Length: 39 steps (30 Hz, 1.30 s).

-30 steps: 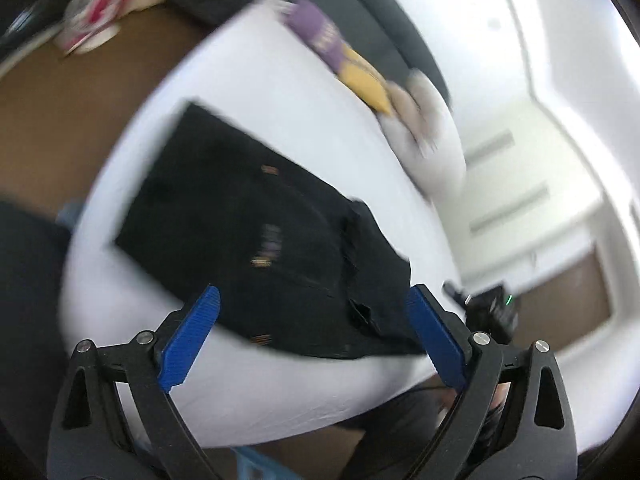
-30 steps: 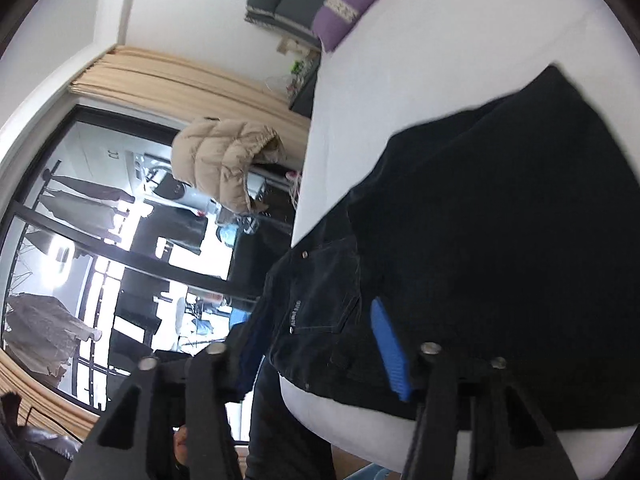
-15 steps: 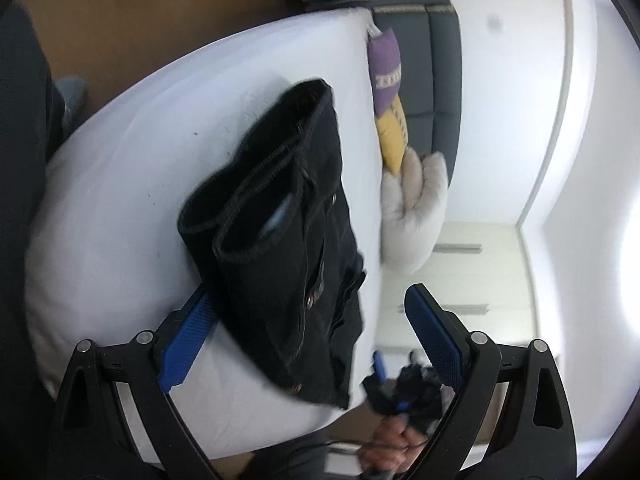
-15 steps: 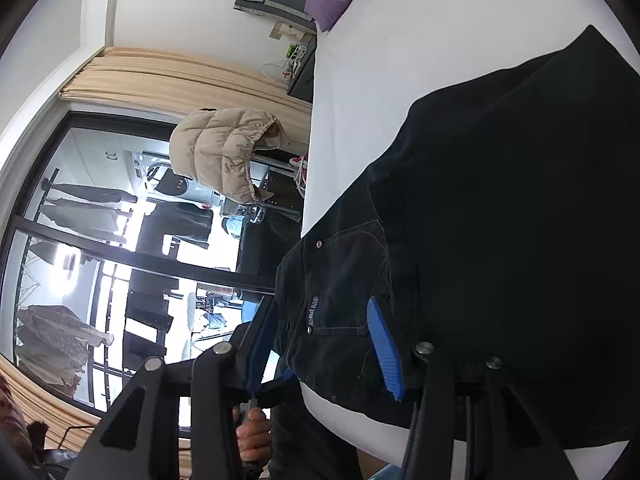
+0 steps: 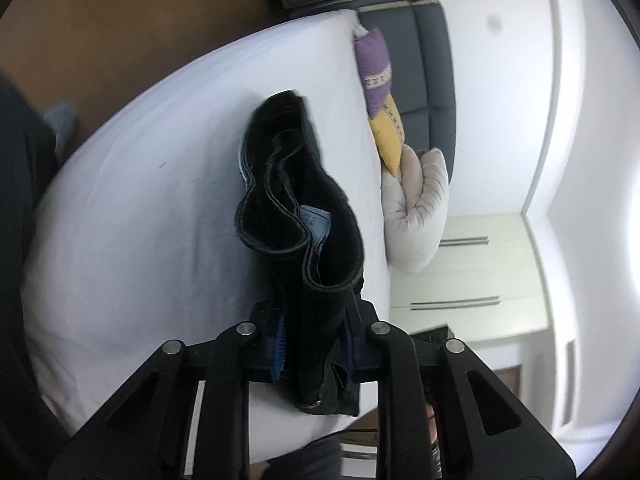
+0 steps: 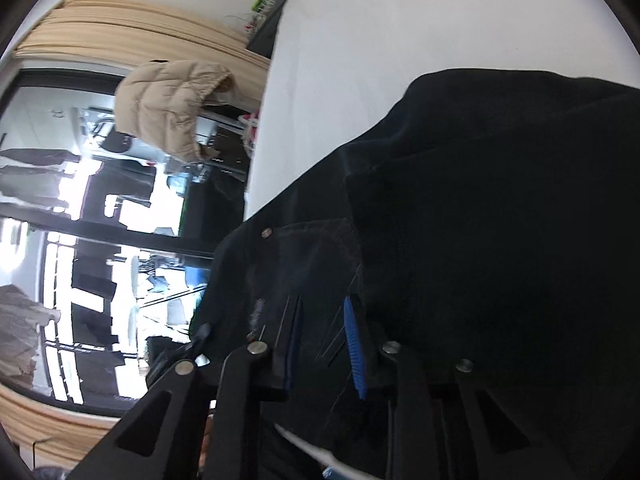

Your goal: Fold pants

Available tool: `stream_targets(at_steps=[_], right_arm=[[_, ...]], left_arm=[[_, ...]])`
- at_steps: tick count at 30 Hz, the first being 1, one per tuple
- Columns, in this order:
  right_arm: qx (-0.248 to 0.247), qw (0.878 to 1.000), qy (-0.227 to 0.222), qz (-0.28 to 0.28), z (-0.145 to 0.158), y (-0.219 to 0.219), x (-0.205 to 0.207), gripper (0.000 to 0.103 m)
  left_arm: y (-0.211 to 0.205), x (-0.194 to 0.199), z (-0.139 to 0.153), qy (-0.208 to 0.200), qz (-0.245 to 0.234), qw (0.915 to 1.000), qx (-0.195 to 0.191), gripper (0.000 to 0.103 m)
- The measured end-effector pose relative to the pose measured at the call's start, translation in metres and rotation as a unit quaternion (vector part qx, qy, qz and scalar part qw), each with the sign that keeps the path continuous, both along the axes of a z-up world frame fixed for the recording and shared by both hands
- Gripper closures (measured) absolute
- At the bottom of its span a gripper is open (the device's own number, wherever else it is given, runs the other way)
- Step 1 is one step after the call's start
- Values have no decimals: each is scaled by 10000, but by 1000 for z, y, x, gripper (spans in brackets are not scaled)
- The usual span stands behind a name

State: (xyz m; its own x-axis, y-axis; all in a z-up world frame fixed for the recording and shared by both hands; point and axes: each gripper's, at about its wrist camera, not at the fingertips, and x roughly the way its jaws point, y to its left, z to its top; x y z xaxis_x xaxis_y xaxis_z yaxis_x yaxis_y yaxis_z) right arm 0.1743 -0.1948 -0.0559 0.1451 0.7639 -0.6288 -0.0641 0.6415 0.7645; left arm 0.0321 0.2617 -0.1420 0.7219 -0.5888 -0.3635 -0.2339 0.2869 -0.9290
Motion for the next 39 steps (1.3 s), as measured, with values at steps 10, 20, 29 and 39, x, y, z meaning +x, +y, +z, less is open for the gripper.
stream_targets(at_steps=[10, 20, 29, 39], right_arm=[[-562, 9977, 371, -73, -44, 7, 7, 103], [569, 9966, -192, -567, 4, -37, -5, 31], [669, 9948, -723, 252, 63, -38, -3, 4], [-193, 9988, -328, 317, 38, -37, -6, 60]], left_arm=[[-34, 27, 58, -388, -337, 9928, 1079, 85], [-142, 86, 134, -1093, -1414, 9501, 2557, 85], [-302, 89, 115, -1514, -3161, 8441, 4057, 87], [-360, 59, 101, -1724, -3662, 7783, 4800, 87]])
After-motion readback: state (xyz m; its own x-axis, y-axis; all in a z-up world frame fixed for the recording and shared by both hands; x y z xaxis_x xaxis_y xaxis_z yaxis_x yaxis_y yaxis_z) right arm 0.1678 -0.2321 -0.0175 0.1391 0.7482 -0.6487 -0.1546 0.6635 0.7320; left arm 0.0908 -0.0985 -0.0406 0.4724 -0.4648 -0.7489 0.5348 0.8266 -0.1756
